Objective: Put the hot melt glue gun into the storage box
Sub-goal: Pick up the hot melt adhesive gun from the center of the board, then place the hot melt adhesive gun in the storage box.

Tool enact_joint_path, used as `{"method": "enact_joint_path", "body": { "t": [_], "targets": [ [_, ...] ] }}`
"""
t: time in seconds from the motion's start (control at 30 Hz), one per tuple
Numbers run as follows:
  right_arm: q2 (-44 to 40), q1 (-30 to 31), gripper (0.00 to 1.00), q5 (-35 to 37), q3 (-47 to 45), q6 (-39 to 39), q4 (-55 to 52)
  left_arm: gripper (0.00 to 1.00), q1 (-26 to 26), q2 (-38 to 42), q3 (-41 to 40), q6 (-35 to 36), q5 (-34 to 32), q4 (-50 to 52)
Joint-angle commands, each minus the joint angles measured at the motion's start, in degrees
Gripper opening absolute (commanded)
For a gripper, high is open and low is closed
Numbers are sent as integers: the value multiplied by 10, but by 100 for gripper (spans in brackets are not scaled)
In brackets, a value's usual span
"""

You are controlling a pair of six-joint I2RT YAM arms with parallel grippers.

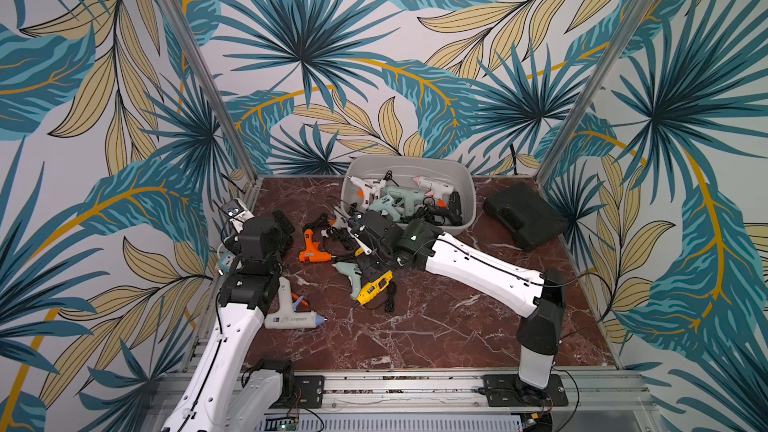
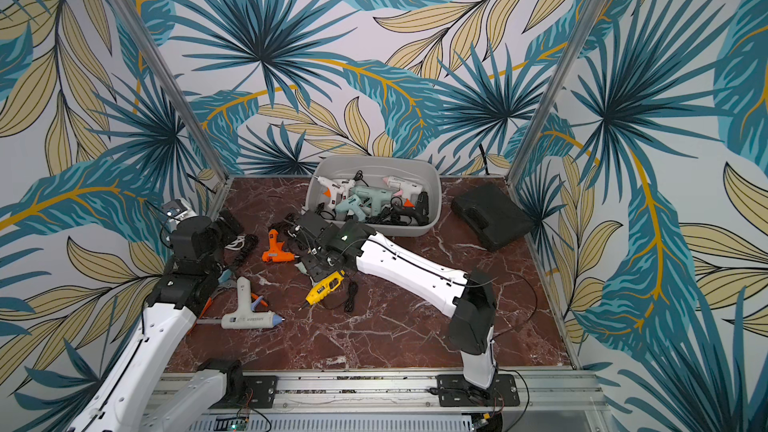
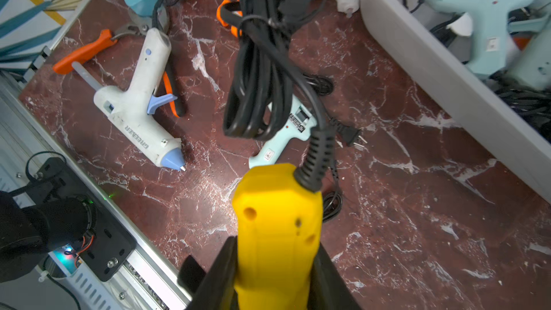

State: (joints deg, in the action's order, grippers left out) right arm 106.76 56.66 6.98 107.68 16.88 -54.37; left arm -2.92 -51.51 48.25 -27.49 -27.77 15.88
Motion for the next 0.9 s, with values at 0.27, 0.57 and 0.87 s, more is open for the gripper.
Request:
{"method": "enact_joint_path", "body": {
  "t": [0.27, 0.57, 0.87],
  "targets": [
    [-36, -178, 4, 47, 48, -67, -3, 100, 5, -17, 6, 9, 59, -15],
    [70, -303, 4, 42, 156, -94, 2, 100, 5, -44, 7, 5, 112, -30],
    [168, -377, 3, 11, 215, -102, 30, 100, 5, -59, 10, 13, 116, -28]
  ]
}}
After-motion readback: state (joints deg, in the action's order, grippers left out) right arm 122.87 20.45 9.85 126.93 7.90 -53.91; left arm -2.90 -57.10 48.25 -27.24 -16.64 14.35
